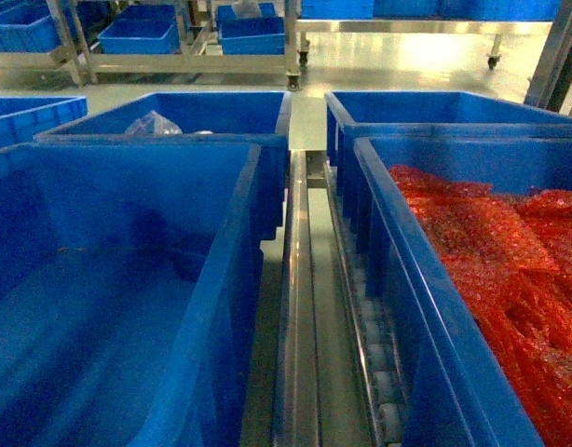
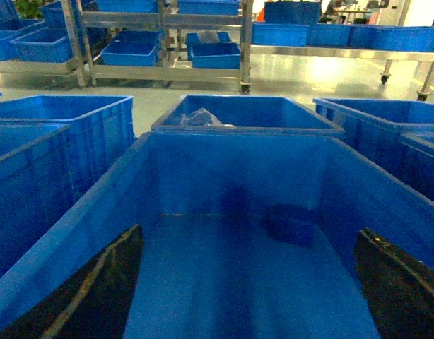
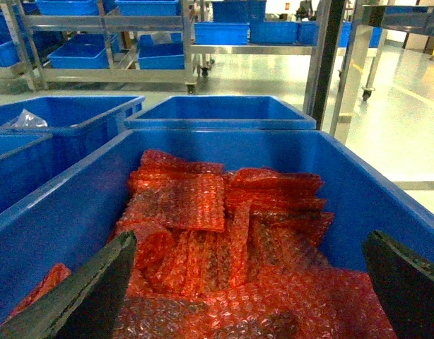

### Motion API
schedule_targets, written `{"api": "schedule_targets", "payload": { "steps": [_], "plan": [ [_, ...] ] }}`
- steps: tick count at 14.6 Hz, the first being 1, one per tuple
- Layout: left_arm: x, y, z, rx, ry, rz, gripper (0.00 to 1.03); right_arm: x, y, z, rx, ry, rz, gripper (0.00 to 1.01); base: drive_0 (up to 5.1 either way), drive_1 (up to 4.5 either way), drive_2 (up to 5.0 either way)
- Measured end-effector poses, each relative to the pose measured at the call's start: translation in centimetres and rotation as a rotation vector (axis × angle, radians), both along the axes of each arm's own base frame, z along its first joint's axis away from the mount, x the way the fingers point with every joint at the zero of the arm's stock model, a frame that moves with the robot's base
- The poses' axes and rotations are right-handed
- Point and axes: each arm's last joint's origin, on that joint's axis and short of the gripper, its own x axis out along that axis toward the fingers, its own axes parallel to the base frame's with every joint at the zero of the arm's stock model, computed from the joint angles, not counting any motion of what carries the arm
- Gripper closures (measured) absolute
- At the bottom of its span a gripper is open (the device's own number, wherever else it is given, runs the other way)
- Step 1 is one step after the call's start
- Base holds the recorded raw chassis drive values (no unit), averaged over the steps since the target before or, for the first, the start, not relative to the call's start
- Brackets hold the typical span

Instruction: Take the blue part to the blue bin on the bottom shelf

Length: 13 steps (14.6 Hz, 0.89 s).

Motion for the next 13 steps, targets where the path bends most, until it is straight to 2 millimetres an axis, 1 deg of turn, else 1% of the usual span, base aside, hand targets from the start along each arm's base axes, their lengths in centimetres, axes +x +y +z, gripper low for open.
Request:
{"api": "schedule_targets", "payload": {
  "steps": [1,2,13],
  "plan": [
    [0.00,0.00,0.00,0.000,0.000,0.000,0.04,0.00,0.00,0.00,0.000,0.000,0.000,0.03,0.0,0.00,0.0],
    [0.00,0.00,0.00,0.001,0.000,0.000,0.06,0.00,0.00,0.00,0.000,0.000,0.000,0.03,0.0,0.00,0.0],
    [0.00,0.00,0.00,0.001,0.000,0.000,0.05,0.00,0.00,0.00,0.000,0.000,0.000,0.03,0.0,0.00,0.0]
  ]
}}
